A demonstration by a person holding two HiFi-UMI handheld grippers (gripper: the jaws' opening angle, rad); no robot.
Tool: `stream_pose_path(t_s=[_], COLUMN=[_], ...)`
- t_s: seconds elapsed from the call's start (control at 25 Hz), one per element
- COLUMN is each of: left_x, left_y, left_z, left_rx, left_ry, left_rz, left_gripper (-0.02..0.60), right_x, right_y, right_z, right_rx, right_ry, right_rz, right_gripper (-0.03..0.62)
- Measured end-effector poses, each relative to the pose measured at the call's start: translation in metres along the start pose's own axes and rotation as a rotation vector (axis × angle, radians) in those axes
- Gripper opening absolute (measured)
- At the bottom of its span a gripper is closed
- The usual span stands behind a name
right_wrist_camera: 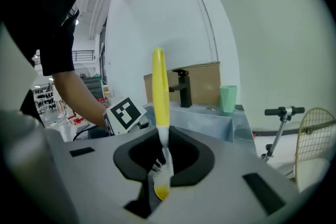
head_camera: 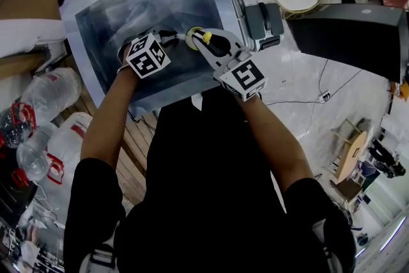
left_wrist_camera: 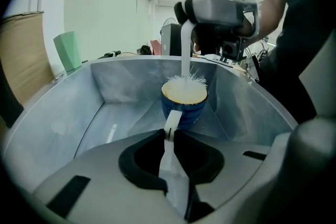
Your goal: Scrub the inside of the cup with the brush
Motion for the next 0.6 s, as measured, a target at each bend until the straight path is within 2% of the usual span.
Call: stream_pose_path(t_s=[0.12,0.24,0.32,0.48,0.6], left_x=[0.0,-0.001,-0.001,-0.001,0.0], left_y=[-0.001,-0.001,0.0,0.0,-0.001], left_z=[0.001,0.004,0.004,0.005,0.006], left_rx=[0.015,0.026,0.036,0.043,0.048], left_ry=[-0.002,-0.007,-0.008,-0.005,-0.005], left_rz=[-0.008,-0.008,-0.007,-0.011,-0.005], left_gripper=[0.069,0.069,0.069,0.069,0.069], right_x=[0.003,-0.001,-0.001,0.011,0.011], right_y=[-0.001,0.026,0.036,0.016,0.001], right_z=[0.002,0.004,0.01,0.014,0.017], right_rx=[-0.009,0.047,0.037,0.004,-0.001], right_ry=[0.018,-0.002,-0.017,-0.009,-0.008], right_rz=[0.004,0.044,0.06,0.023,0.038], right_gripper=[0.048,0.048,0.048,0.048,0.048])
Point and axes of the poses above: the fingertips, and each gripper's own axes: x forward along the fingers, z to its right, y out of its top, the point moved 3 cm from there along -x, backward along the fingers, and after that the axes turned 7 degrees about x, right-handed, at the moved point
